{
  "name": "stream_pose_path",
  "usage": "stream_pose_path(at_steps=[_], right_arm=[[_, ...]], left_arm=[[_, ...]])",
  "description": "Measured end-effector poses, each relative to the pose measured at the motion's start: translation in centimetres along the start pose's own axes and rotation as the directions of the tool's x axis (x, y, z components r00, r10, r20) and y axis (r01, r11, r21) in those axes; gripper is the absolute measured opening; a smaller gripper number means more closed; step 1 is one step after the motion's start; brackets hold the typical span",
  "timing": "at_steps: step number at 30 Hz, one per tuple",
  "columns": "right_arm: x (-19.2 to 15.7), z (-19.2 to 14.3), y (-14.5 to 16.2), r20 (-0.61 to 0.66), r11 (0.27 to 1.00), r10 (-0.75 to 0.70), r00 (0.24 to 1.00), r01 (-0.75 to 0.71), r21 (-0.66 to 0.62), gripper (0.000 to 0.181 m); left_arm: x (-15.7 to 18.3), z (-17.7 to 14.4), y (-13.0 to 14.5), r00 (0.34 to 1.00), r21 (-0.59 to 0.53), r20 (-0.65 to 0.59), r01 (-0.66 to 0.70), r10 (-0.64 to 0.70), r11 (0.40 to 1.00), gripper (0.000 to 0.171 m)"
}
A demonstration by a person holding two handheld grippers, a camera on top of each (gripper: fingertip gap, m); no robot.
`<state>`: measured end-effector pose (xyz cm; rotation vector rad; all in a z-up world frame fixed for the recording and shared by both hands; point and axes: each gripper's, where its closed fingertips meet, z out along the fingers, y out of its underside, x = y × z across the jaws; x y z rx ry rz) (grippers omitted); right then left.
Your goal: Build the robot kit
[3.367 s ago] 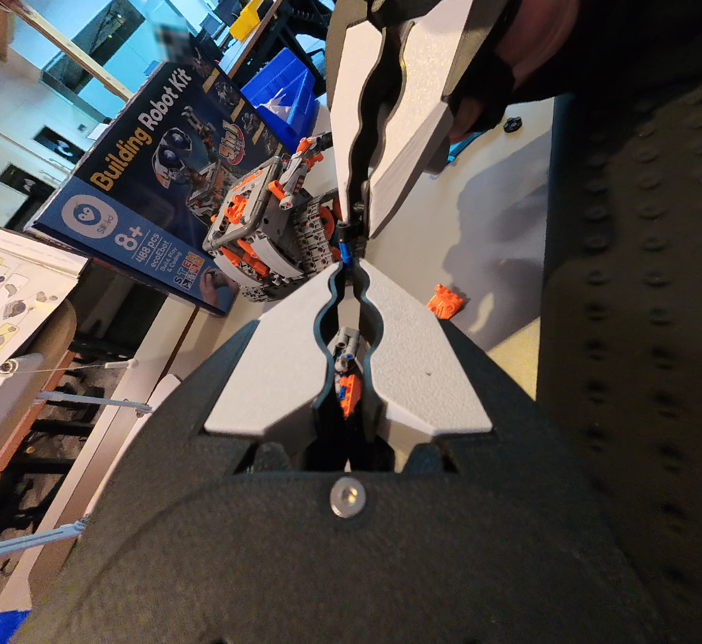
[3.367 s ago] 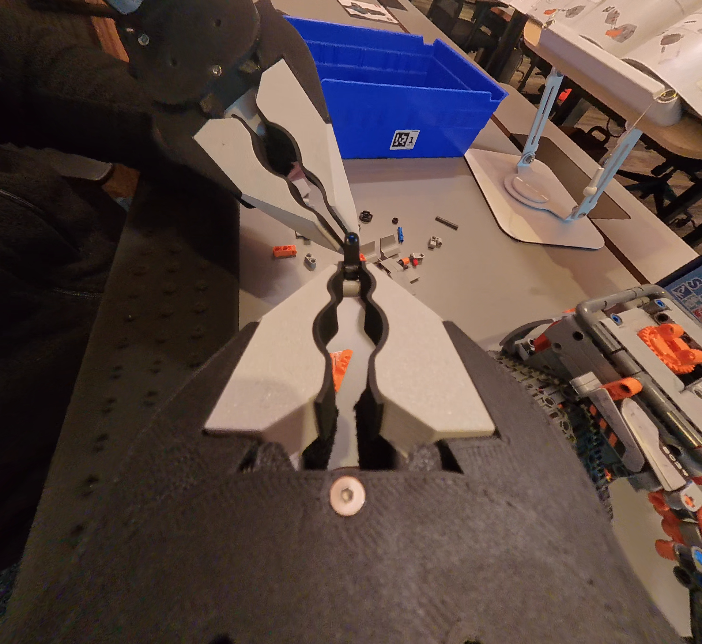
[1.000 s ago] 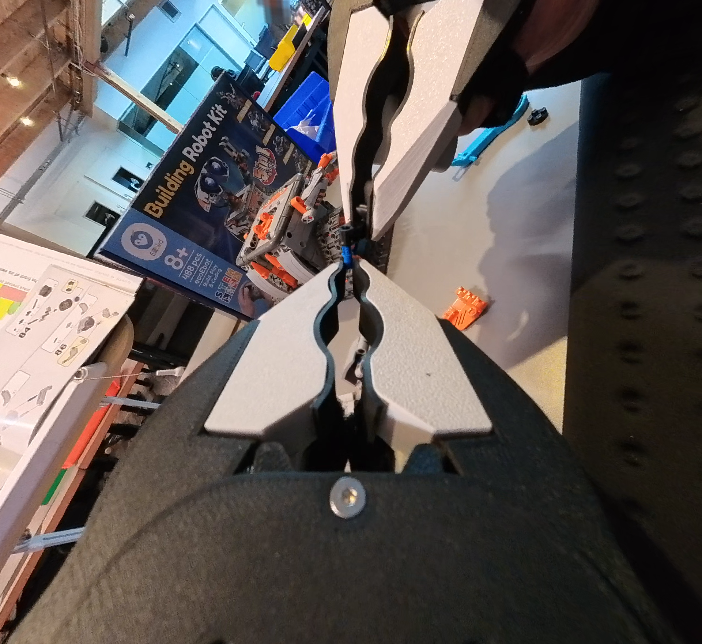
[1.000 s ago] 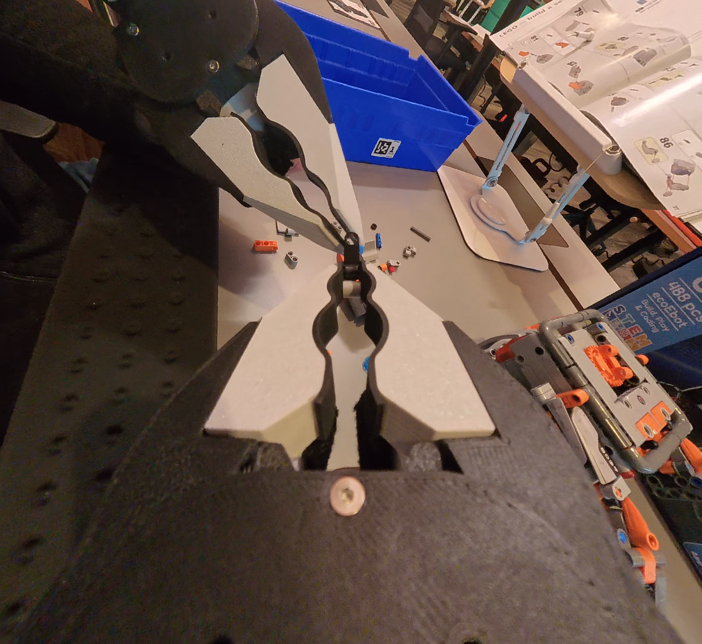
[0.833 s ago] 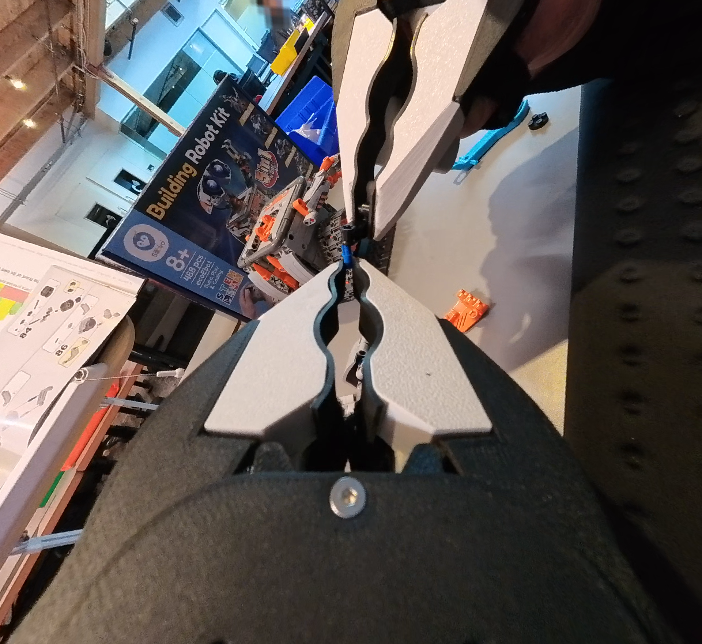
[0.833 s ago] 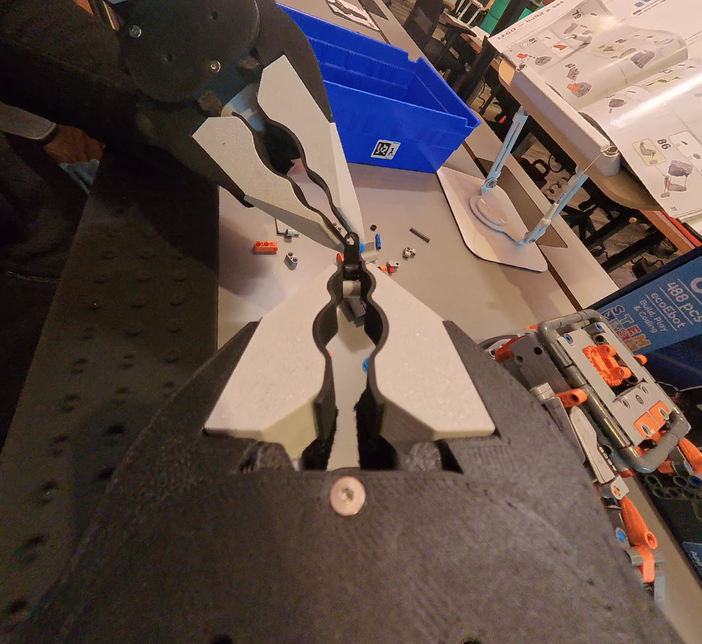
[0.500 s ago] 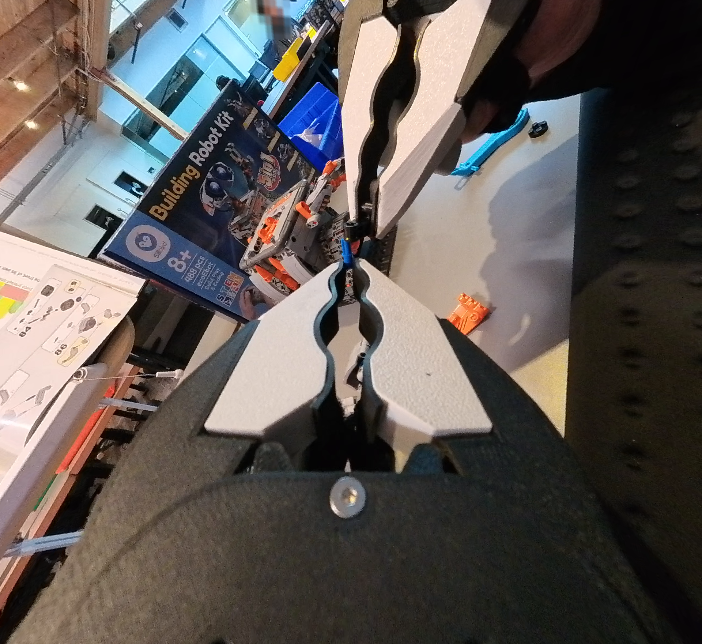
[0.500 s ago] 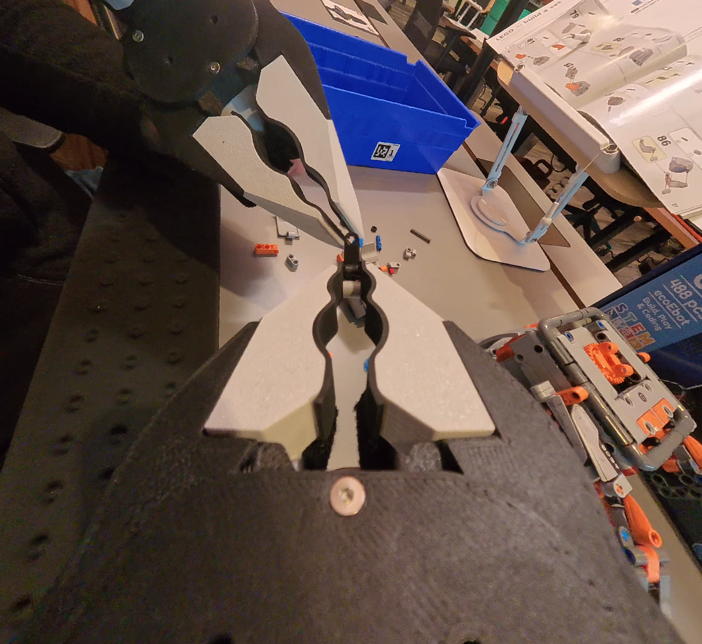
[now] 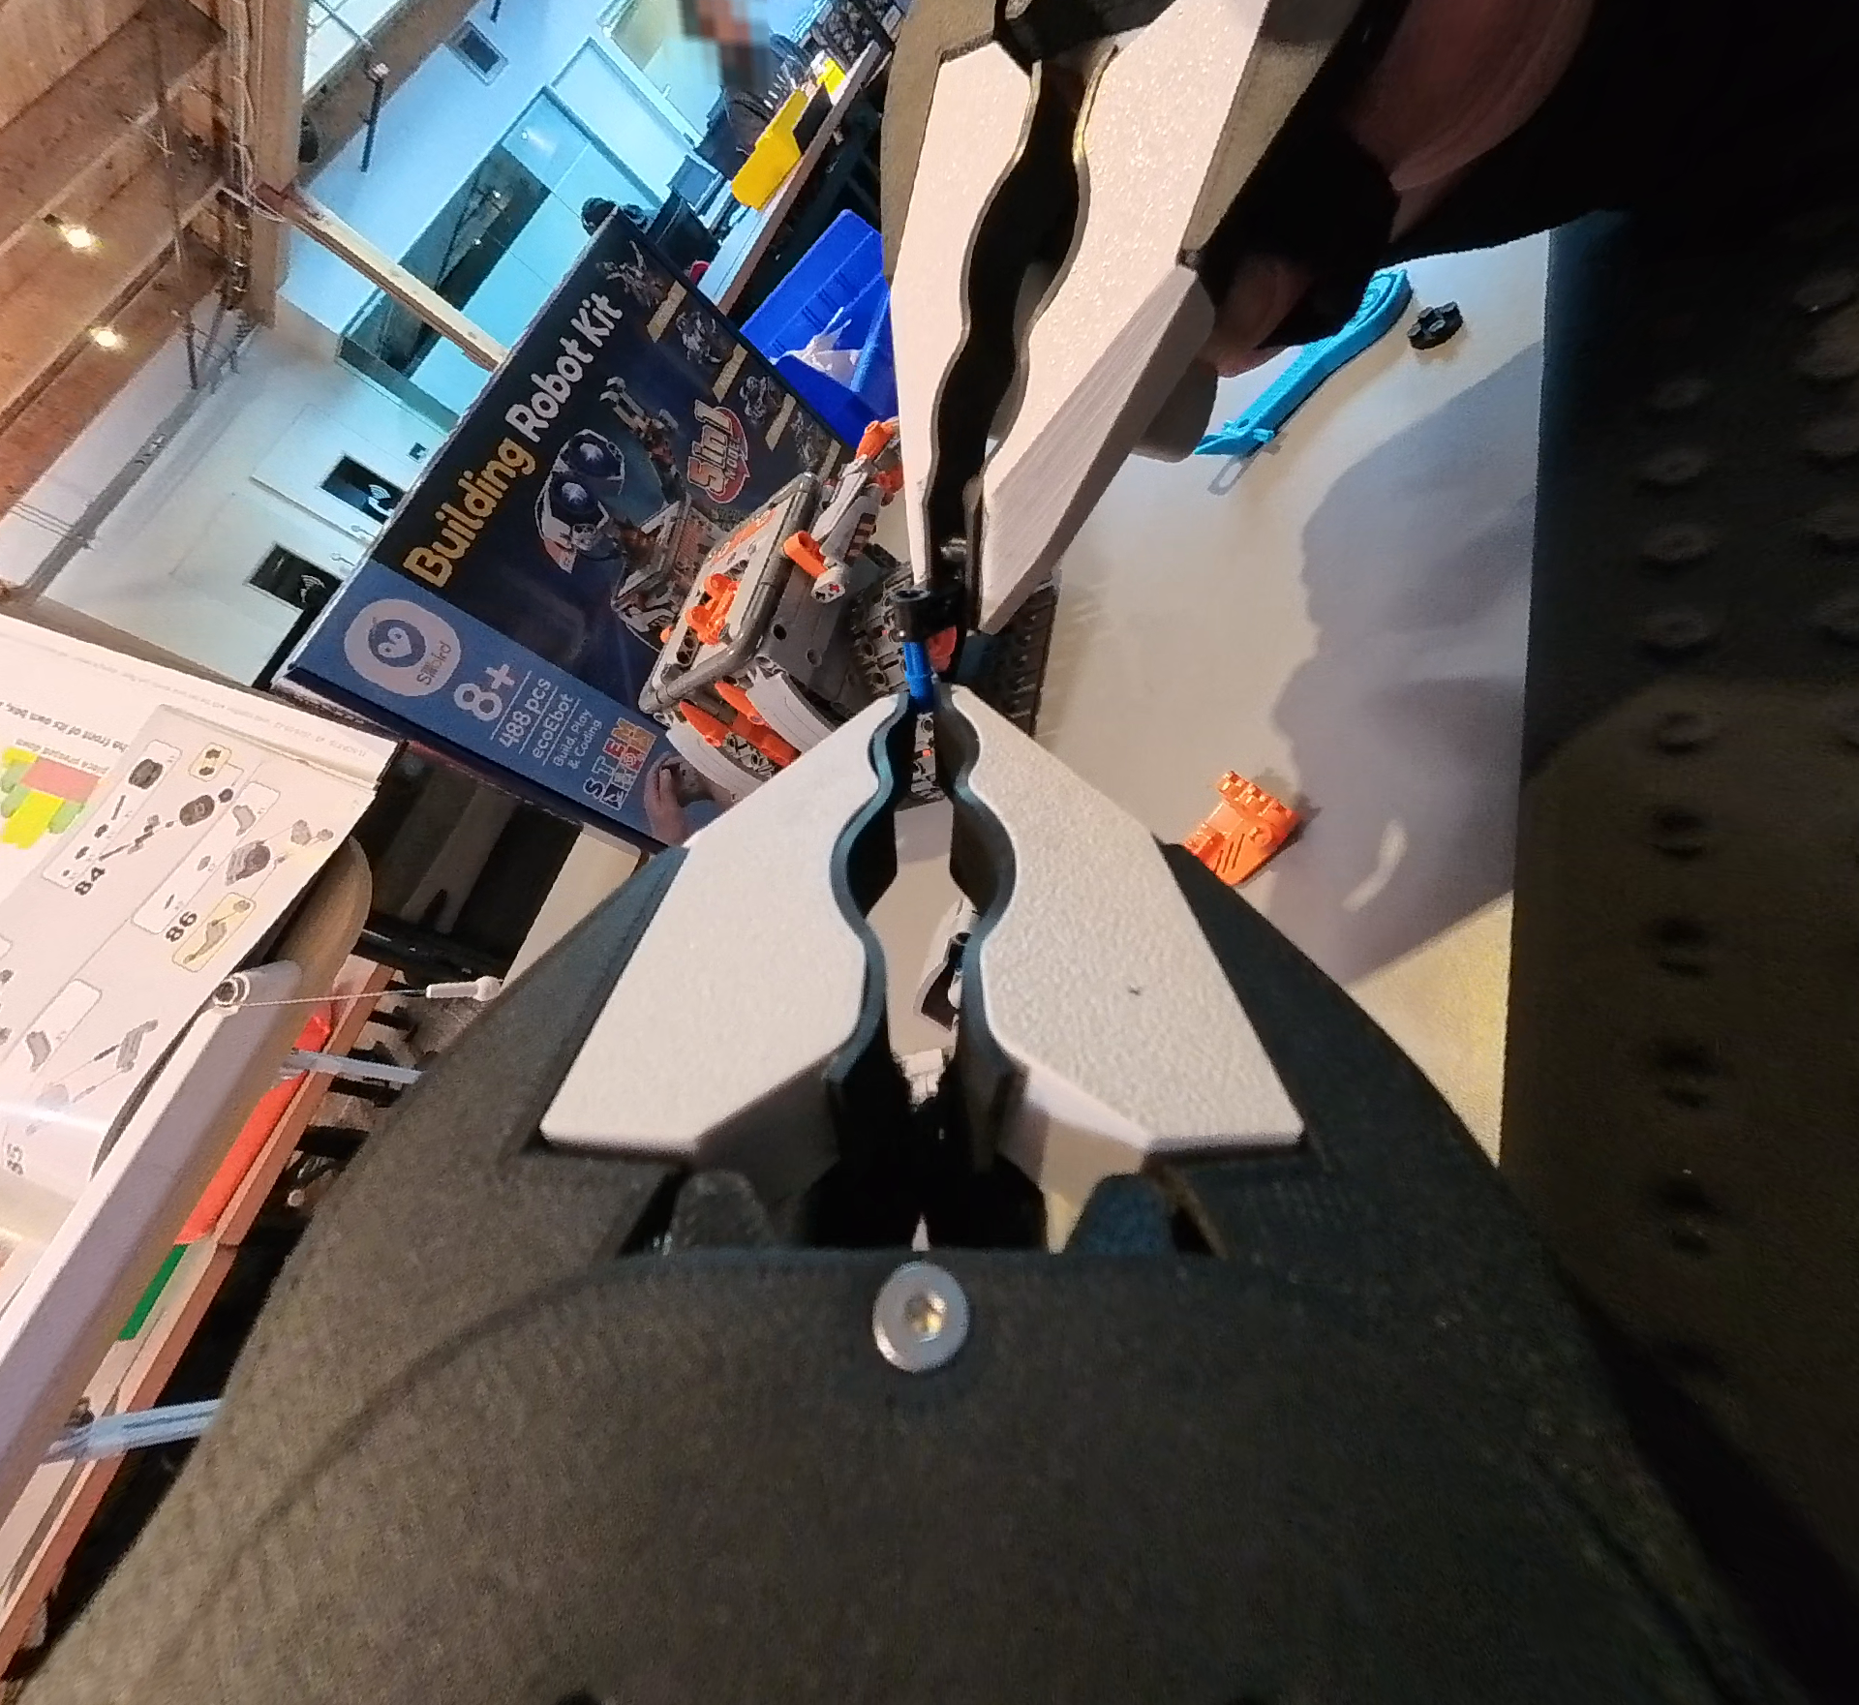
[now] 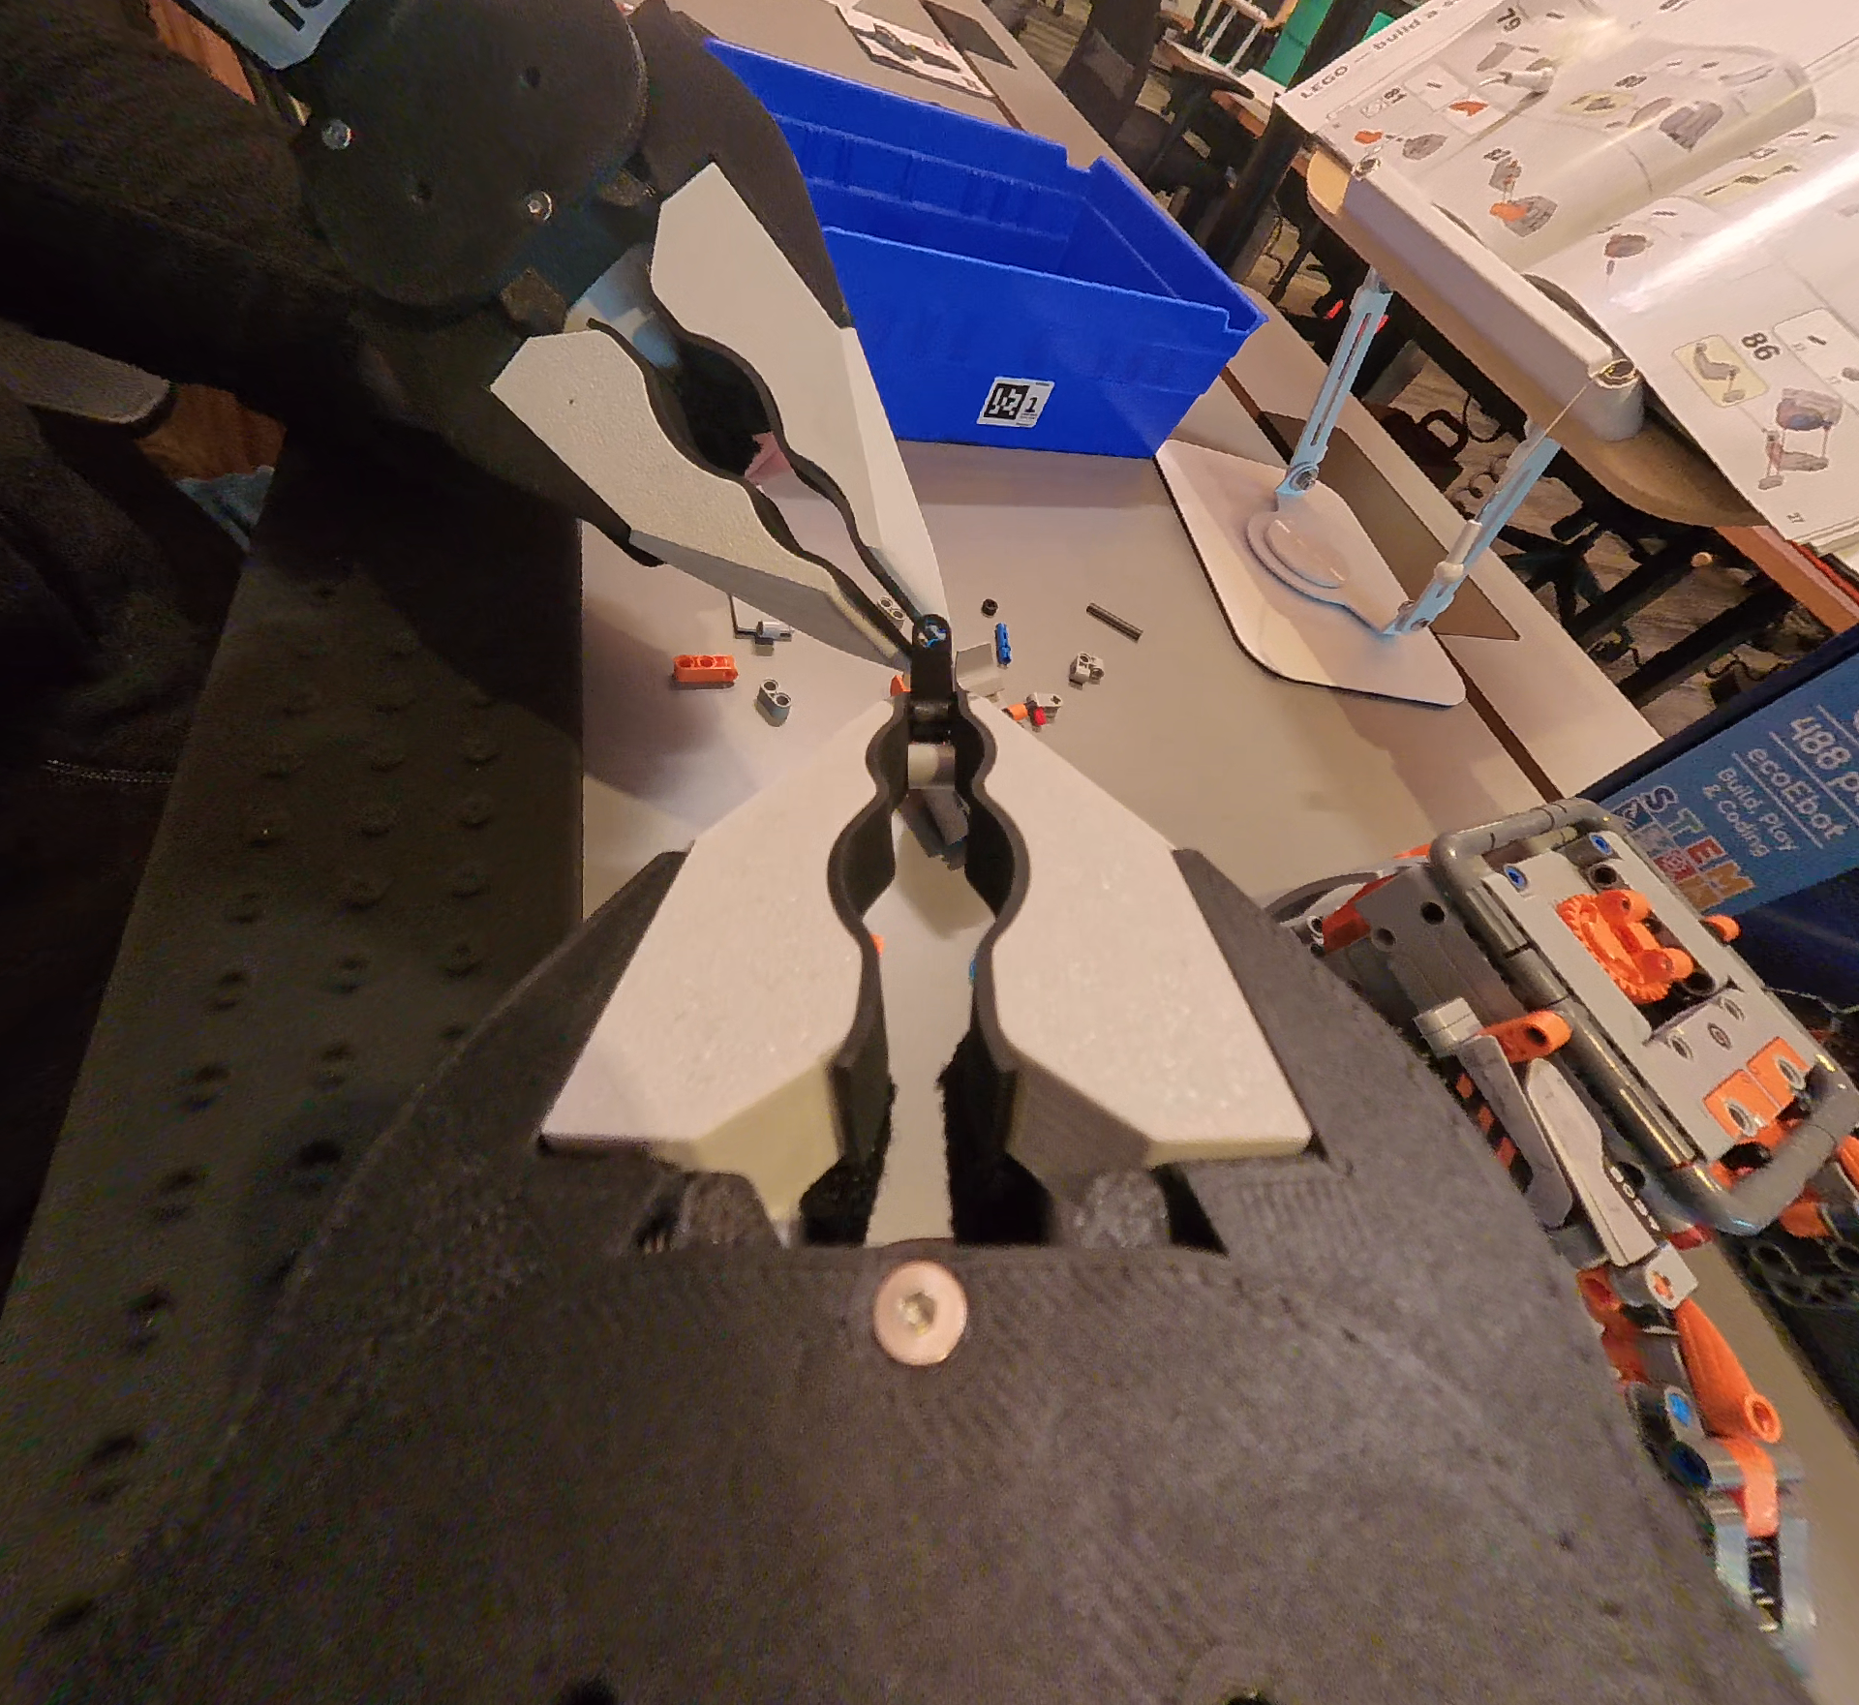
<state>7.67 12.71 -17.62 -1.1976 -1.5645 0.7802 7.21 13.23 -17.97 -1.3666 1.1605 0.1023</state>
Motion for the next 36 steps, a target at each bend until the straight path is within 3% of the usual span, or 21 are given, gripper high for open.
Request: stream_pose_path(at_steps=[23, 36], right_arm=[[-0.01, -0.07, -0.21, 0.004, 1.000, 0.013, 1.000, -0.013, 0.023, 0.005], [0.29, -0.04, -0.18, 0.031, 0.994, 0.096, 0.995, -0.097, 0.046, 0.005]], left_arm=[[-0.17, -0.03, -0.13, 0.999, -0.011, 0.033, -0.028, 0.028, 1.000, 0.000], [-0.43, -0.14, -0.13, 0.998, -0.029, 0.056, -0.033, 0.035, 0.999, 0.000]])
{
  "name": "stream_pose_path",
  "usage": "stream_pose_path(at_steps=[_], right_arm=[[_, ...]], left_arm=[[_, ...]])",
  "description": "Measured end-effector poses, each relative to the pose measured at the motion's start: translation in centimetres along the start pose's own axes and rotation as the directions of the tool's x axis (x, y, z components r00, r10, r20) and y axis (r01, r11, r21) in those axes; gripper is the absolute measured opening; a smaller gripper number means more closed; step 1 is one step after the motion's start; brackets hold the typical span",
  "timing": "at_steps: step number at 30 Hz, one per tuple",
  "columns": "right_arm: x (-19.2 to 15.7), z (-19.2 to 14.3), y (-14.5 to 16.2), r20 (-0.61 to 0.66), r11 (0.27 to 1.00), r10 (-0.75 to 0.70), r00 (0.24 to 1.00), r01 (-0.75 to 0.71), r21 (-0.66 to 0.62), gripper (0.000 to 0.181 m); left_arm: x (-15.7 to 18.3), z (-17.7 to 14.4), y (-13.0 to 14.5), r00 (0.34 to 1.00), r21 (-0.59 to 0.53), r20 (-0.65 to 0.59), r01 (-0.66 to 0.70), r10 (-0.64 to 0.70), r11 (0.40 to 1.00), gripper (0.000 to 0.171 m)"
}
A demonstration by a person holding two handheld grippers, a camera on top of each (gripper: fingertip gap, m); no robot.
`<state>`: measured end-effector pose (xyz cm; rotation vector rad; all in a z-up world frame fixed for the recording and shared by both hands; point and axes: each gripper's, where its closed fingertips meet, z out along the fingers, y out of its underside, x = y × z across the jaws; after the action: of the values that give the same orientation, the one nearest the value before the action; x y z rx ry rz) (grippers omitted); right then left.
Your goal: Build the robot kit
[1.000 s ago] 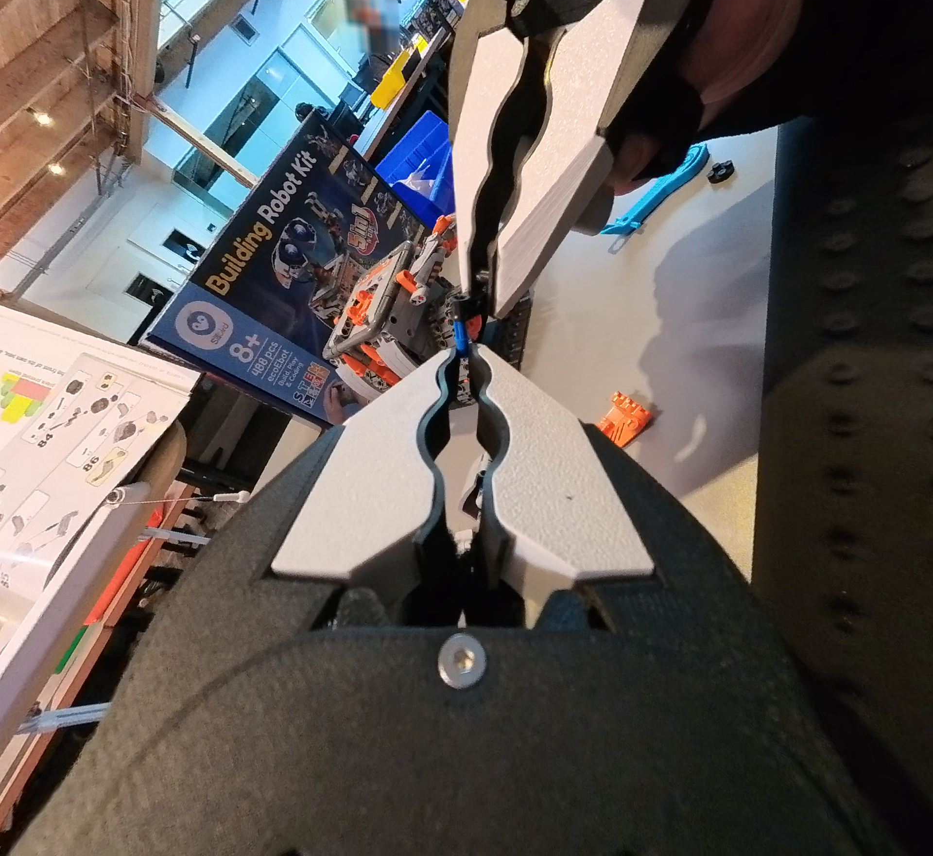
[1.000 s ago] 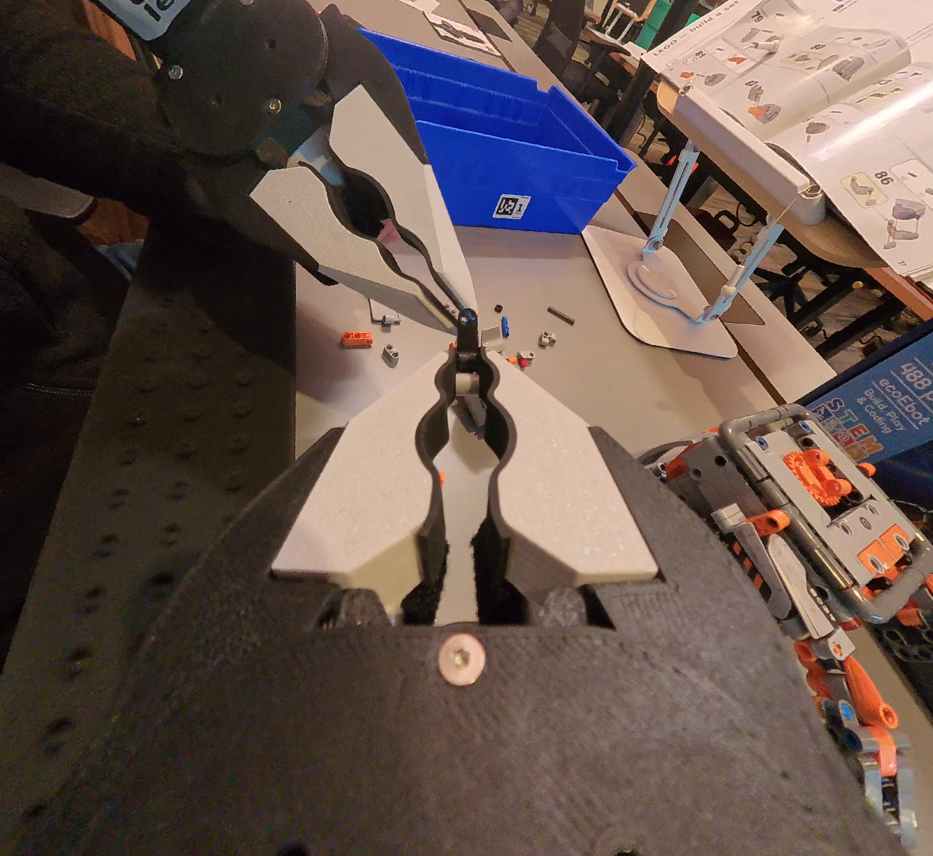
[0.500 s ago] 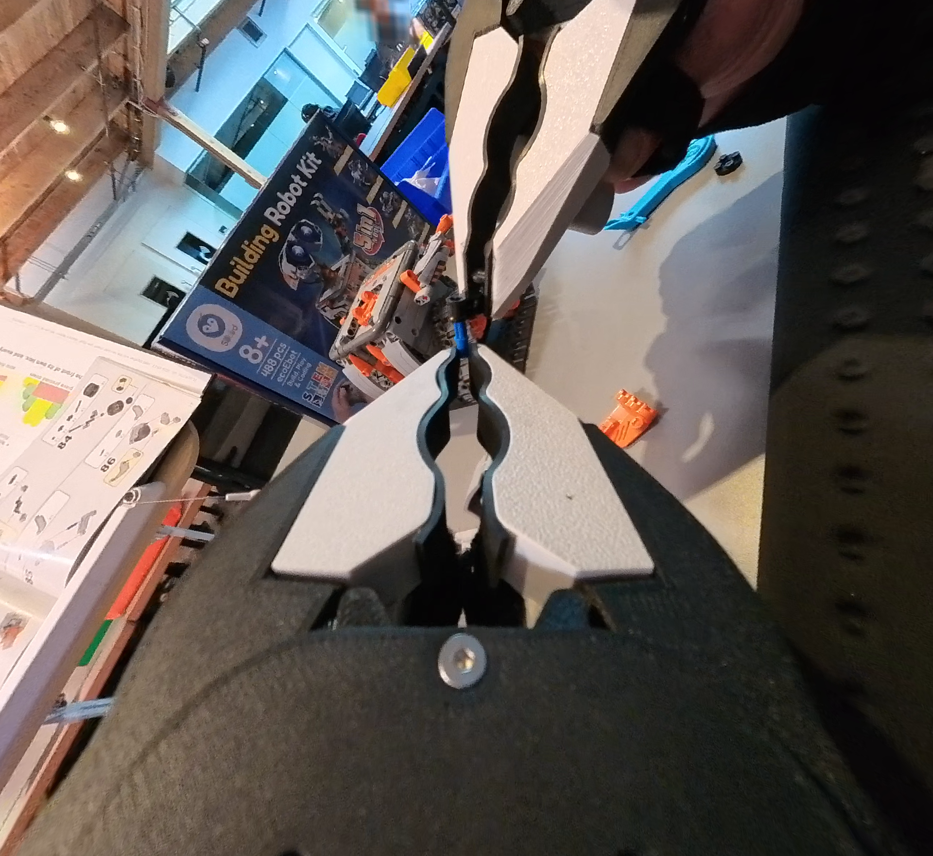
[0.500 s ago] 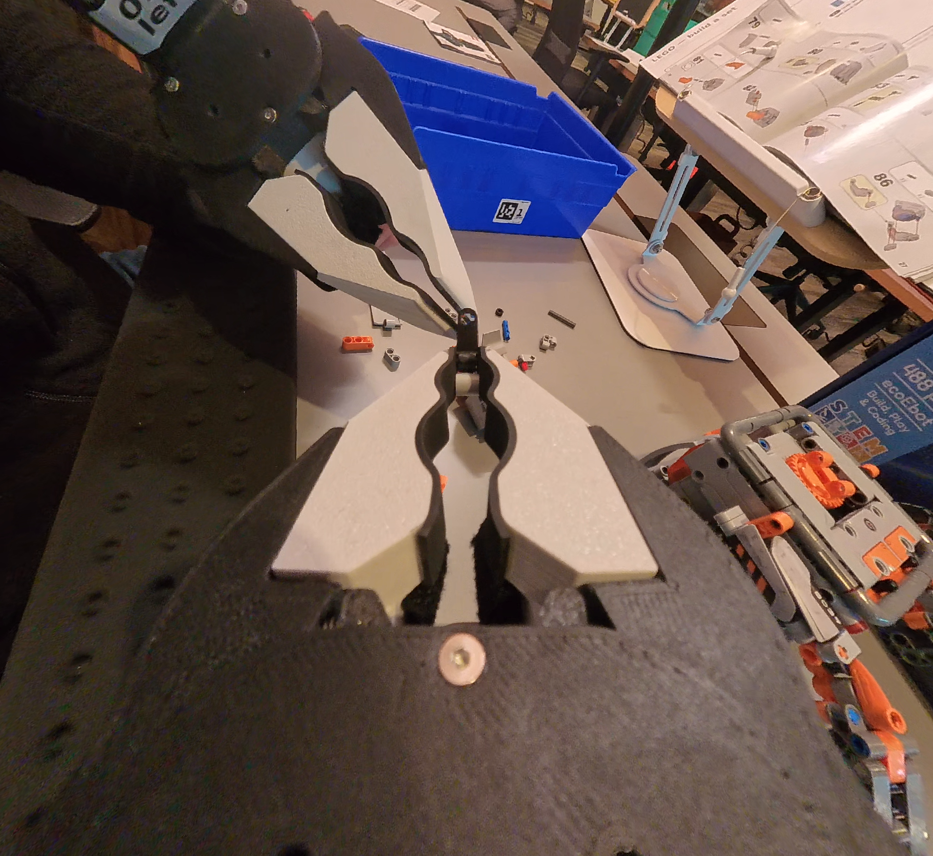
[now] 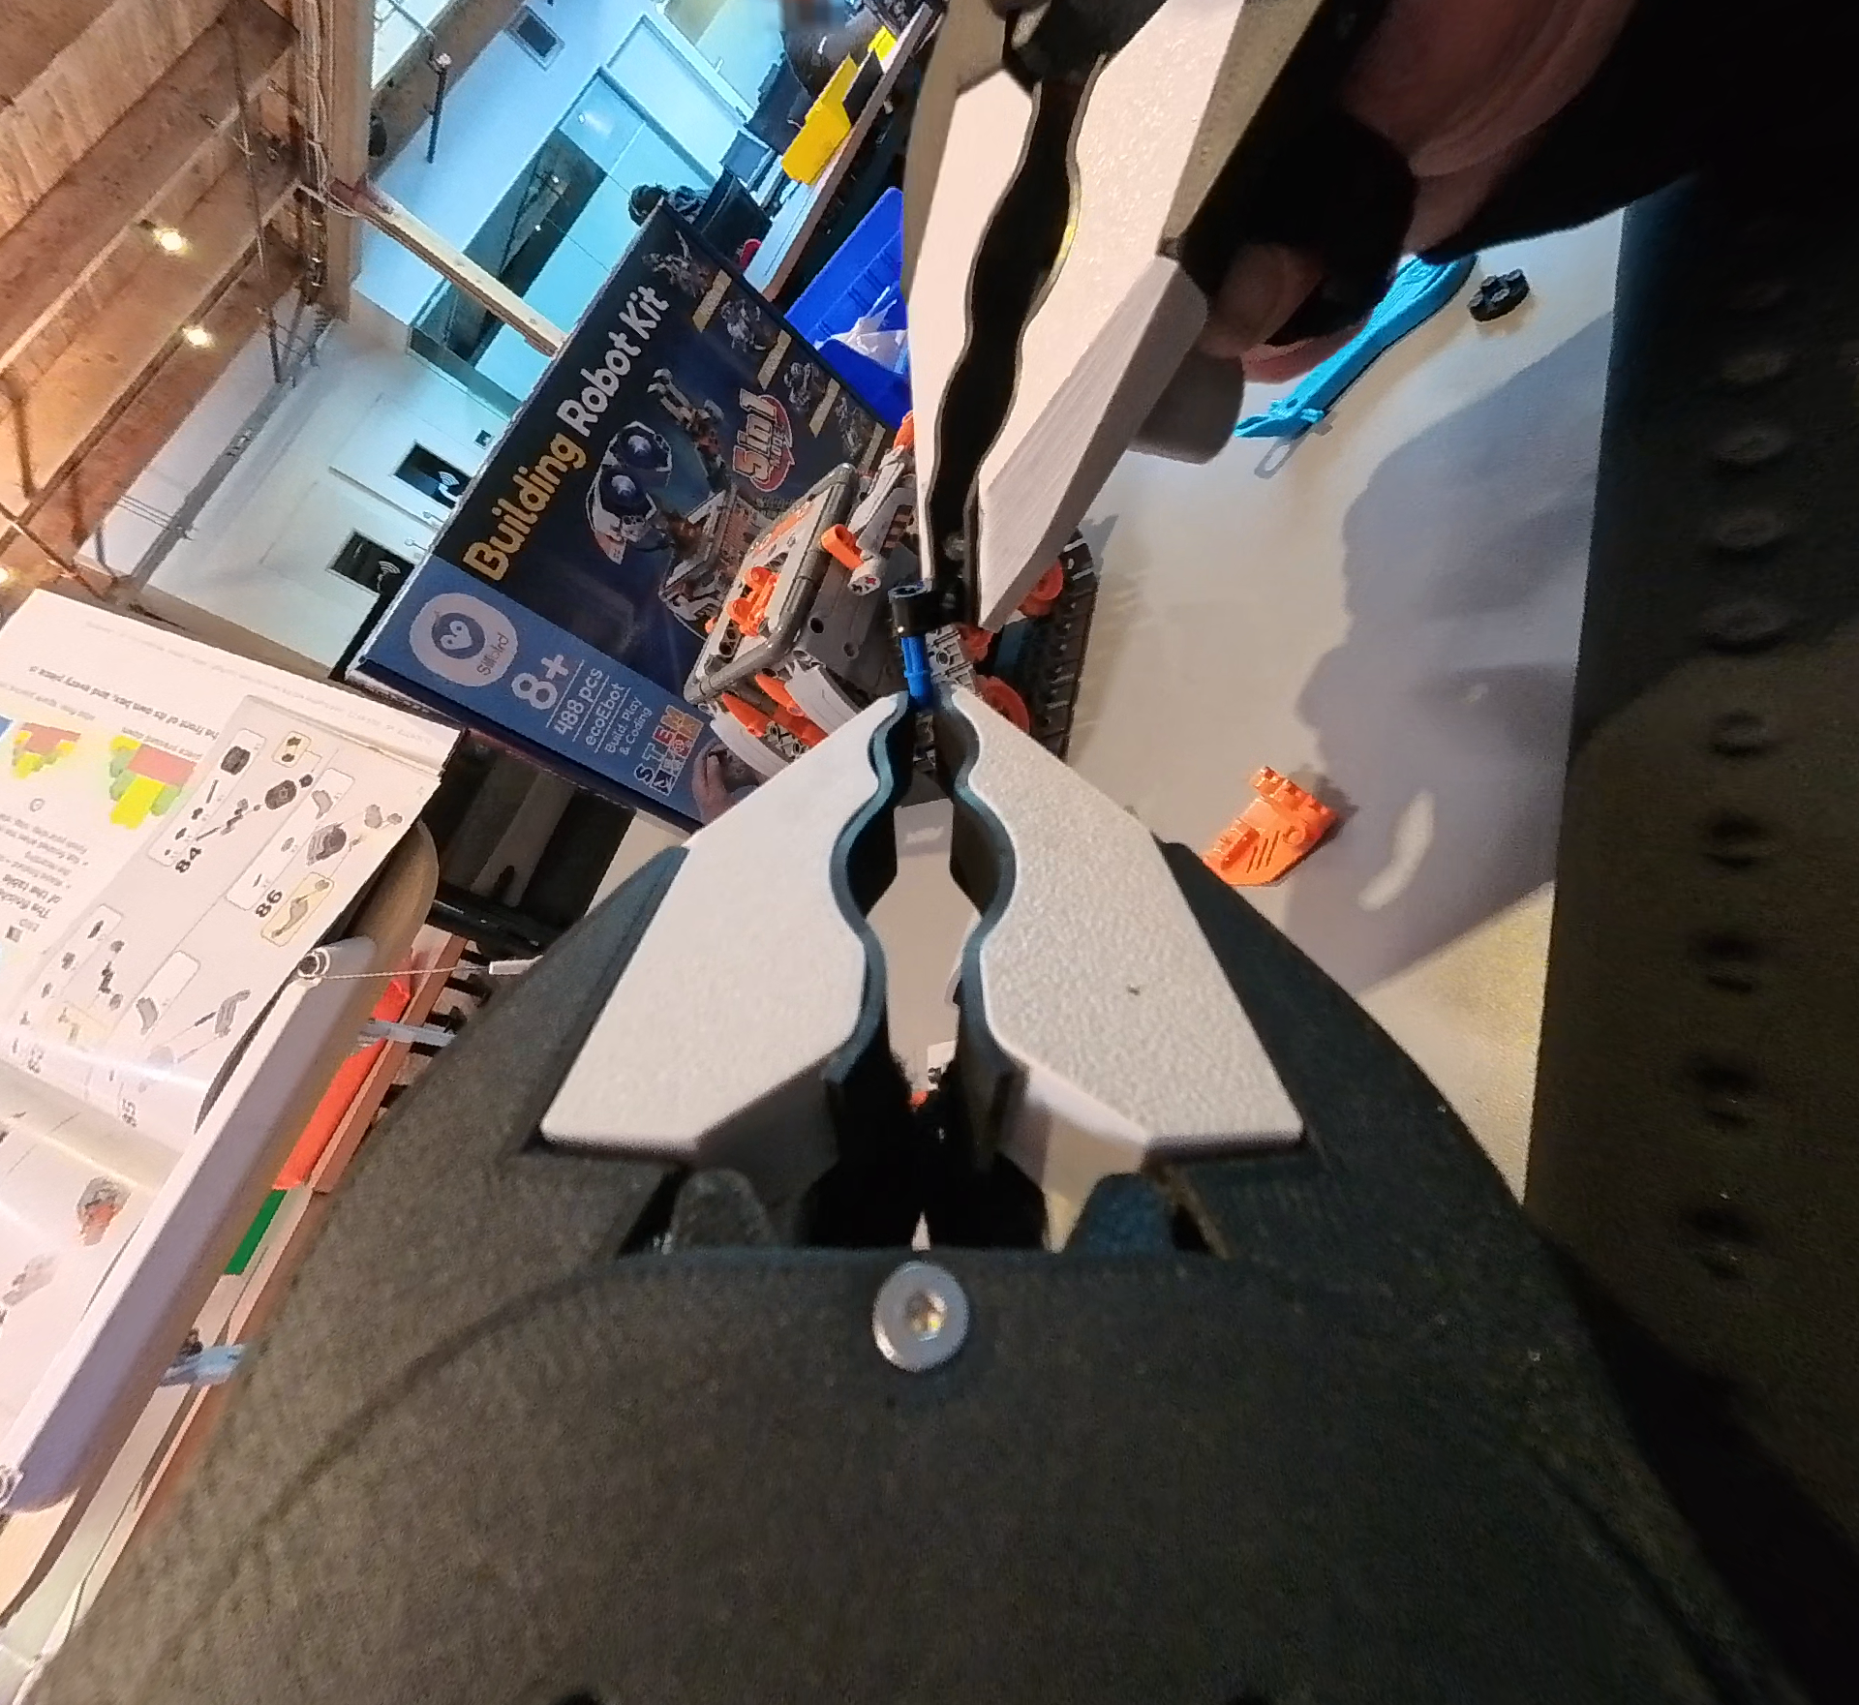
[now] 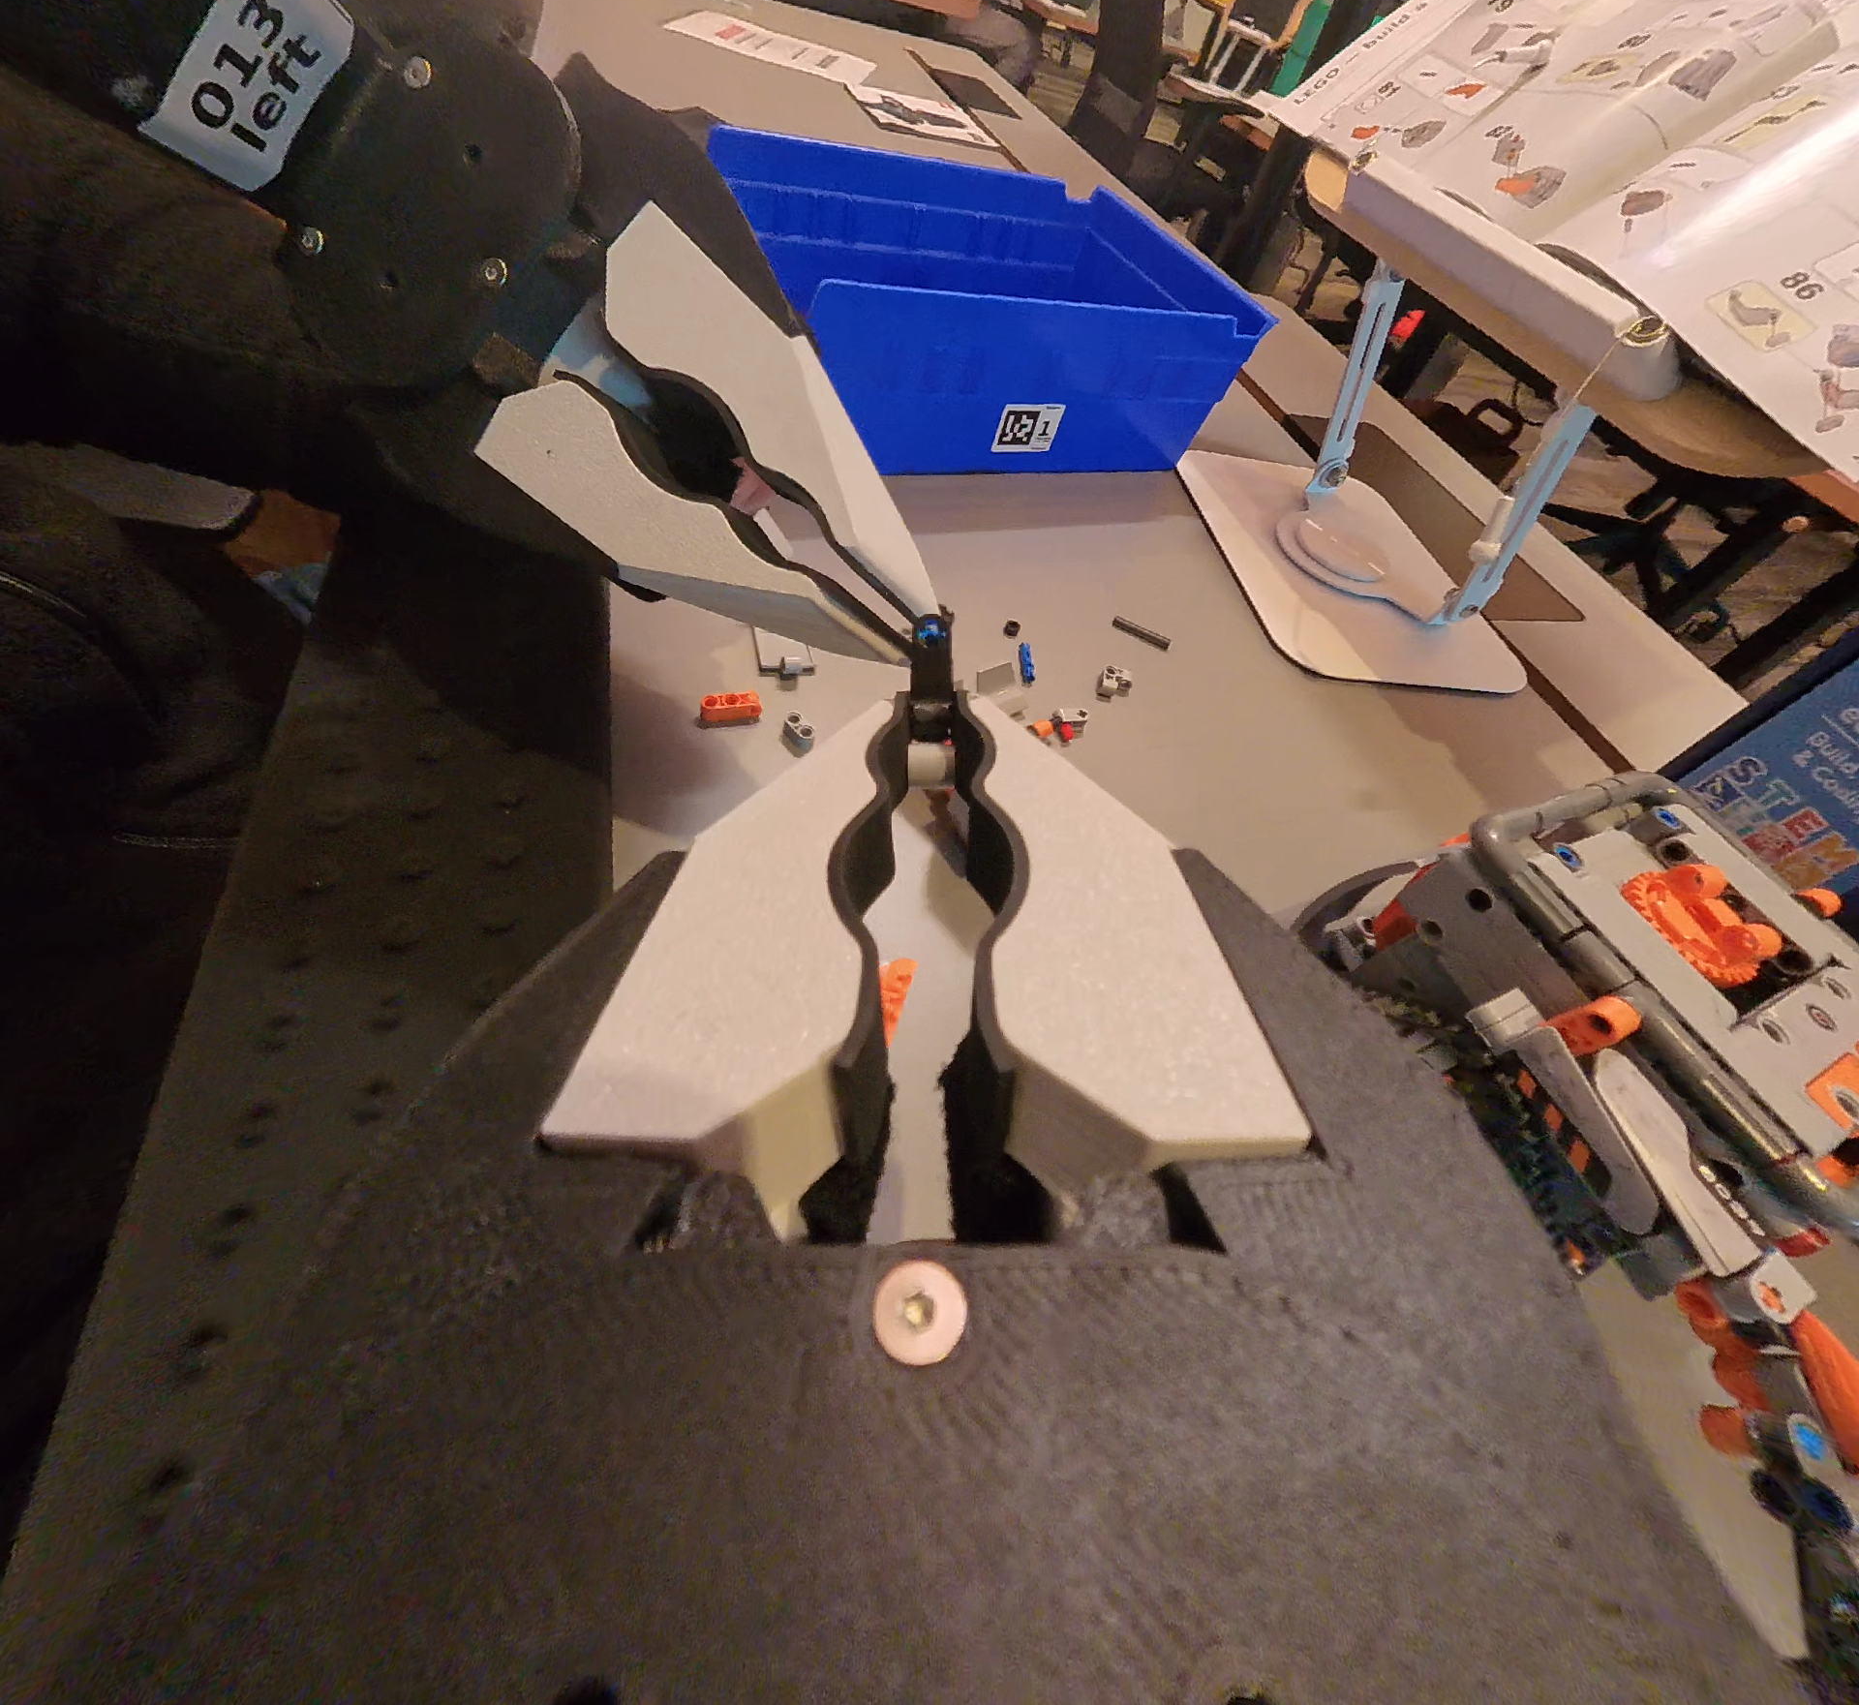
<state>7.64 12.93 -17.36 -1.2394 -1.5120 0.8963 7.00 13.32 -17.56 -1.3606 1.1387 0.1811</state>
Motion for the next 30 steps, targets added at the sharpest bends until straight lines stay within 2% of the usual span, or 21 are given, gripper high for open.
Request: stream_pose_path(at_steps=[10, 30], right_arm=[[-0.16, -0.02, -0.35, 0.056, 0.995, 0.088, 0.995, -0.090, 0.044, 0.005], [-0.09, 0.10, -0.11, 0.044, 0.996, 0.076, 0.996, -0.078, 0.031, 0.005]], left_arm=[[-0.04, -0.11, -0.19, 1.000, 0.003, 0.002, 0.011, -0.011, 1.000, 0.000], [0.13, -0.06, -0.07, 1.000, -0.005, -0.007, 0.017, -0.017, 1.000, 0.000]])
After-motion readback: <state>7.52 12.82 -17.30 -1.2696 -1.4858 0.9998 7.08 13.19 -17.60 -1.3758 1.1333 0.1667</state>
